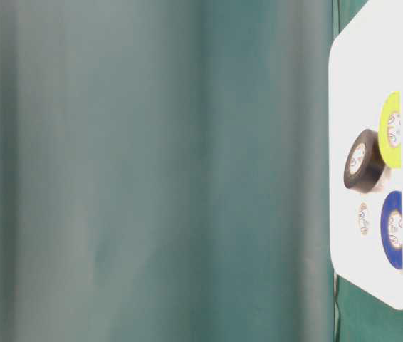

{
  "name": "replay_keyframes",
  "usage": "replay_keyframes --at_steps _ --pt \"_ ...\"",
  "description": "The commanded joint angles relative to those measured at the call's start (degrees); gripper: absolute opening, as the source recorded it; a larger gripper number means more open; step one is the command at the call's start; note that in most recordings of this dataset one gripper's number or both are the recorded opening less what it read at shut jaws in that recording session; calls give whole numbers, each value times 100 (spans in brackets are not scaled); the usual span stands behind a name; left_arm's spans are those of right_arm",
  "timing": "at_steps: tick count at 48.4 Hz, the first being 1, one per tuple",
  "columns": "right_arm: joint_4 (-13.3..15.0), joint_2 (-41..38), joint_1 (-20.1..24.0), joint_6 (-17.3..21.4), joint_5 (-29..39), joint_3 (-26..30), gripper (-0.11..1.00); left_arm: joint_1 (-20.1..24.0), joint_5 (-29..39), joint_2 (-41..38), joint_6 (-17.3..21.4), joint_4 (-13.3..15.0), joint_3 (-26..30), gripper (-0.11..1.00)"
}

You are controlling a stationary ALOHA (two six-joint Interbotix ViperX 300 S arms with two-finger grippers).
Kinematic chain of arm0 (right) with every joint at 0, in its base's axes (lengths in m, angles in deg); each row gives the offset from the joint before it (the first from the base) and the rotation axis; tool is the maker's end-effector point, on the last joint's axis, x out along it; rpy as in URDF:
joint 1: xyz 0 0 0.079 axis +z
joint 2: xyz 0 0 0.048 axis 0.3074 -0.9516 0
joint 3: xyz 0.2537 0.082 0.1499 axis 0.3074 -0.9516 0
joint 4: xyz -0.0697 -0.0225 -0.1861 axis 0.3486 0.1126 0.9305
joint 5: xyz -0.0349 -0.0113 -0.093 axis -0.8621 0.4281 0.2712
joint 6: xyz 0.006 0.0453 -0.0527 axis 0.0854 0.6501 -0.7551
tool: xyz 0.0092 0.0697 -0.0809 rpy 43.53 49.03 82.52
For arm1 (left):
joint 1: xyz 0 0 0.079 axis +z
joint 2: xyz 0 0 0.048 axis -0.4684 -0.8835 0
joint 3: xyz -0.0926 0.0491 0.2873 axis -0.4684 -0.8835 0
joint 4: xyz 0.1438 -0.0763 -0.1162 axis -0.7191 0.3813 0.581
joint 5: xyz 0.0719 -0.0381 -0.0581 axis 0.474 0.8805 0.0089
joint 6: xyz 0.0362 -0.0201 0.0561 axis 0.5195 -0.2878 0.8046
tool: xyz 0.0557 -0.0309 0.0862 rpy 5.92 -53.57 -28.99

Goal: Put the tape into the white case with the left arm.
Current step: 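Move the left gripper down toward the red tape roll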

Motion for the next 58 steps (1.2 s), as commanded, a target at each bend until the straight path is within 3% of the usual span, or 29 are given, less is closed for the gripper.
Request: replay_keyframes --at_steps 1,19,42,58 --pt "9 -53 0 9 -70 70 -9 -18 -132 -211 -9 9 79 93" --pt "9 -53 -9 9 -62 70 -9 -149 -352 -1652 0 9 668 93" --pt "9 -53 0 9 -62 62 -9 -387 -360 -3349 -18 9 1881 93" --pt "9 -62 0 0 -70 62 -9 -439 -237 -3718 -18 9 2232 93"
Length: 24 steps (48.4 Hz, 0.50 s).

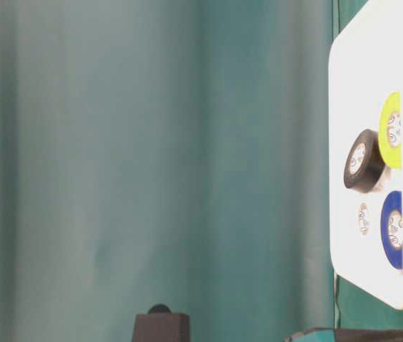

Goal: Put the tape into the white case with the left arm.
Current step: 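Move the left gripper down toward the red tape roll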

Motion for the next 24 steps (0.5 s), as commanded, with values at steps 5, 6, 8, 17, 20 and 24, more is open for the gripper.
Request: replay_keyframes --at_steps 5,6,8,17,20,24 --pt "9 -62 0 0 -53 62 -9 -18 -9 -18 0 9 141 93" --pt "9 -62 0 0 -62 62 -9 -18 -9 -26 0 9 141 93" --pt "9 -53 0 0 -53 62 -9 -18 -9 -70 0 0 149 93" --pt "9 -53 -9 0 -62 62 -9 -26 -9 -360 26 -9 255 93" --pt "0 -53 0 9 -53 62 -9 -18 -9 -457 35 -9 299 93" --pt "9 -62 -9 9 -62 62 -9 -18 -9 -554 44 -18 334 93"
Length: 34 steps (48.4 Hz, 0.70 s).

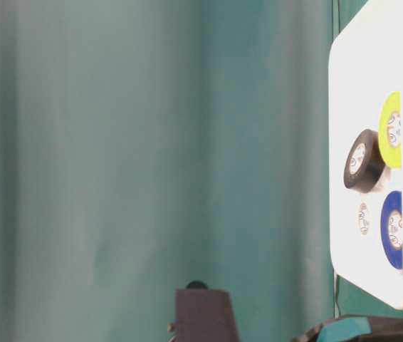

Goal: Put the tape into the white case with the left arm.
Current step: 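Move the left gripper down toward the red tape roll, then insert the left gripper into the red roll's hole and close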

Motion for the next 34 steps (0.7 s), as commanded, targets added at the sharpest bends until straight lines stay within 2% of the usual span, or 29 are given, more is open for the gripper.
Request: replay_keyframes --at_steps 1,19,24,29,34 --pt "0 -62 -9 0 -62 62 -9 -18 -26 -26 9 -18 132 93" --pt "9 -62 0 0 -62 62 -9 79 -53 -387 26 -26 167 92" --pt "9 -70 0 0 -53 62 -9 105 -53 -422 26 -35 167 89" --pt "9 -70 0 0 -53 53 -9 105 -53 -422 26 -35 167 71" --pt "9 -62 -9 0 -62 62 -9 105 -62 -422 9 -26 176 41"
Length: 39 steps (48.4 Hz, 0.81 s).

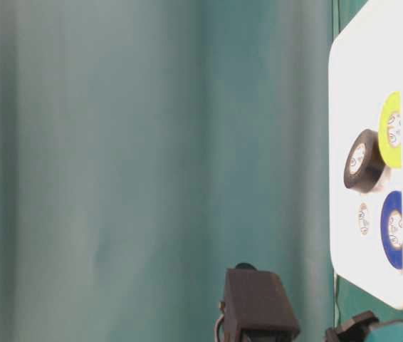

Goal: Put the tape into the white case with the left arm.
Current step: 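Insert the left gripper into the red roll's hole and close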

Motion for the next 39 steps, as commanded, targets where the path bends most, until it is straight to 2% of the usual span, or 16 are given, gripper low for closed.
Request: replay_keyframes --at_steps 1,4,20,39 --pt "9 -62 0 18 -62 62 -9 26 -18 70 -9 -9 88 35" --pt "9 -62 -9 9 -70 62 -9 26 -18 62 -9 -9 88 24" --pt "9 -62 -9 9 -70 62 -9 18 97 255 -44 -9 114 25" --pt "9 -62 0 9 -62 62 -9 0 1134 1072 0 -9 554 25"
